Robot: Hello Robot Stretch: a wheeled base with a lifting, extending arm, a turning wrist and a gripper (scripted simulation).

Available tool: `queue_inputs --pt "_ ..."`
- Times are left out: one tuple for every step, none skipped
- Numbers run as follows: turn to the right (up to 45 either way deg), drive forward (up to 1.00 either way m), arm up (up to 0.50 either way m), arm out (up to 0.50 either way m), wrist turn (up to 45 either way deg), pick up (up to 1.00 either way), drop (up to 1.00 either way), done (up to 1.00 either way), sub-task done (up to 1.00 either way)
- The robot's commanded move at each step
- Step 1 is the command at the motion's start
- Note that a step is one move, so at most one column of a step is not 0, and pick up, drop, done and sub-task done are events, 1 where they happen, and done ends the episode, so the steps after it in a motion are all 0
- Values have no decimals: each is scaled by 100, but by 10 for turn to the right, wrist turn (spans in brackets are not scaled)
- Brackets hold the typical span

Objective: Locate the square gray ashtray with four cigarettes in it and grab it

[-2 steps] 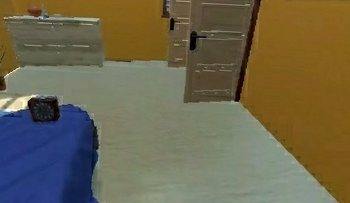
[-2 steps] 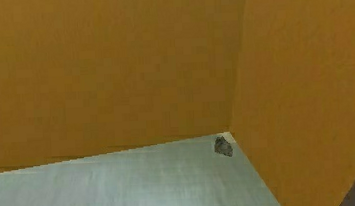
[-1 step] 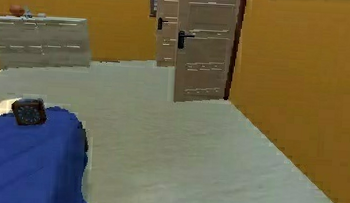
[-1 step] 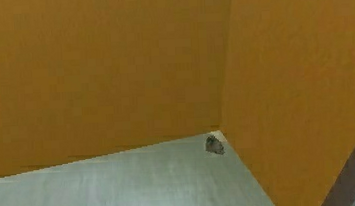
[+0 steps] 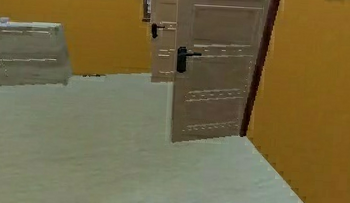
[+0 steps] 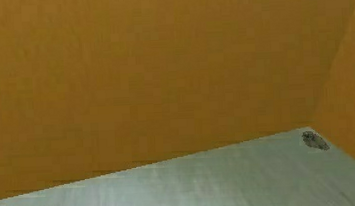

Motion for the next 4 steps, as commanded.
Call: queue_inputs --pt "180 0 0 0 0 0 0 0 0" --pt "0 15 0 0 0 0 0 0 0" --pt "-360 0 0 0 0 0 0 0 0" --pt "0 100 0 0 0 0 0 0 0"
